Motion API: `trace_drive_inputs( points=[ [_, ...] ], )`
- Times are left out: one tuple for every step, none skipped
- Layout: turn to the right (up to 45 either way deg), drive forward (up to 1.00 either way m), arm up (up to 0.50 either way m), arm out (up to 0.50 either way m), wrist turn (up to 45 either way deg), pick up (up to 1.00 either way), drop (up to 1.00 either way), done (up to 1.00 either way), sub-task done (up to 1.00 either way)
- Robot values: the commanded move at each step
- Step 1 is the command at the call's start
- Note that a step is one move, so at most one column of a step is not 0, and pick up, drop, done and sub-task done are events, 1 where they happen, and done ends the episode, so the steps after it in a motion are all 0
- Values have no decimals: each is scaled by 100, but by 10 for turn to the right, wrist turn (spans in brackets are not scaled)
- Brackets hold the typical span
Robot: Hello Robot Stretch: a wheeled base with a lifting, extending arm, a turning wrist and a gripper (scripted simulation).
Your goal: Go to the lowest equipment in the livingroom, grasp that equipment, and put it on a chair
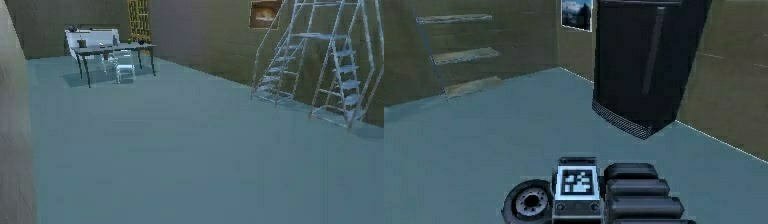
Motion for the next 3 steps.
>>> trace_drive_inputs(
  points=[
    [0,40,0,0,0,0,0,0,0],
    [-120,0,0,0,0,0,0,0,0],
    [0,100,0,0,0,0,0,0,0]
  ],
)
